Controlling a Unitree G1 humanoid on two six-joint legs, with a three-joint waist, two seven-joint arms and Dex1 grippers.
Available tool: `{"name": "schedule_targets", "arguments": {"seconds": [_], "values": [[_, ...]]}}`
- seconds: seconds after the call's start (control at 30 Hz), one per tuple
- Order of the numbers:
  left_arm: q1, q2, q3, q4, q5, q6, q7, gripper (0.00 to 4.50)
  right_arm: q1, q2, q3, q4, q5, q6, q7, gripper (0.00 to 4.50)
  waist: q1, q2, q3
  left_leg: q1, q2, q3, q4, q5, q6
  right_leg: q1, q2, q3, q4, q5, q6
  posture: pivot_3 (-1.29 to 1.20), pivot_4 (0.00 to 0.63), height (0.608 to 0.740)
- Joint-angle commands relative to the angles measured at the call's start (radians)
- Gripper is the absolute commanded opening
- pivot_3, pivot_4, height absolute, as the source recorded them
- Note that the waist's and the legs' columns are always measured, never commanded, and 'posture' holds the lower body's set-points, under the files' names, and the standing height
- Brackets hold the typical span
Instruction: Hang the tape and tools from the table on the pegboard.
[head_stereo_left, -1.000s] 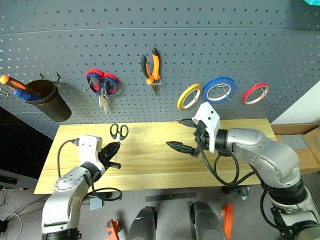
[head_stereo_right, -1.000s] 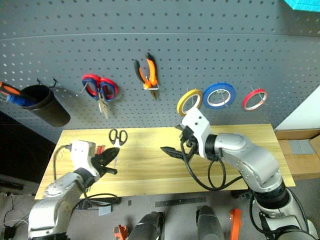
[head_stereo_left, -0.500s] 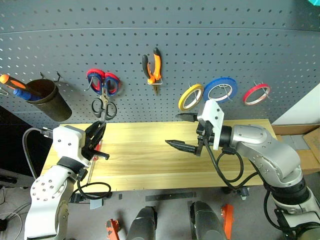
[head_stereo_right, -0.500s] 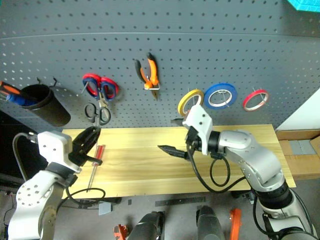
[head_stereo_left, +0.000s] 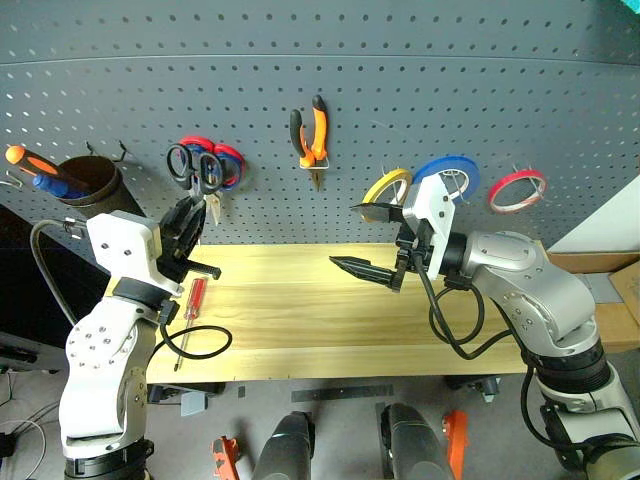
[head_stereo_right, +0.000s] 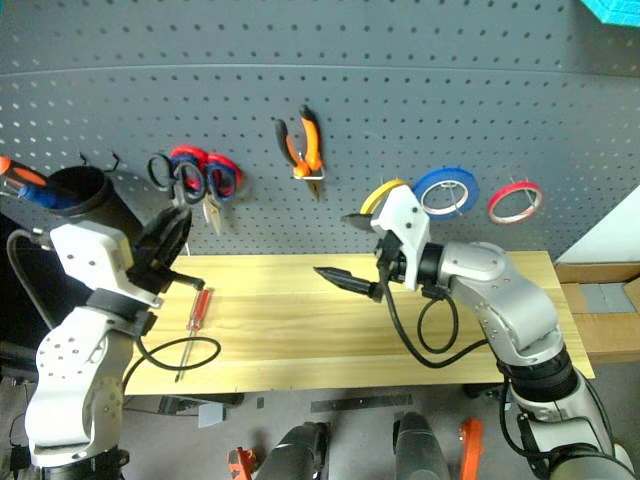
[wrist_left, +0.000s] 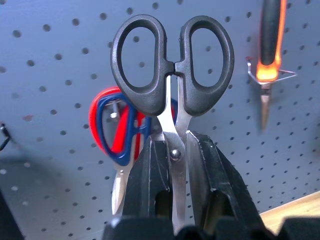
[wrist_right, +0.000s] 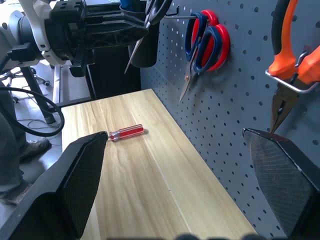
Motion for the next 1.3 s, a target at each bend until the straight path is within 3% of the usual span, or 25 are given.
{"name": "schedule_targets", "arguments": {"seconds": [0.03, 1.3], "values": [[0.006, -0.006, 0.042, -0.013, -0.016, -0.007, 0.030, 0.17, -0.004, -0.003, -0.019, -0.022, -0.008, -0.018, -0.005, 4.50, 0.000, 0.000, 0.000, 0.000, 0.000, 0.000, 0.000, 0.000, 0.000, 0.000, 0.000, 0.000, 0.000, 0.000, 0.000, -0.03, 0.192, 0.740], [-0.087, 0.043, 0.004, 0.165, 0.009, 0.044, 0.030, 0.17, -0.019, 0.038, -0.014, -0.065, 0.000, -0.042, -0.005, 4.50, -0.002, 0.000, -0.001, 0.000, 0.000, 0.000, 0.002, 0.000, 0.000, 0.000, 0.000, 0.000, 0.002, 0.001, -0.001, -0.04, 0.203, 0.740]]}}
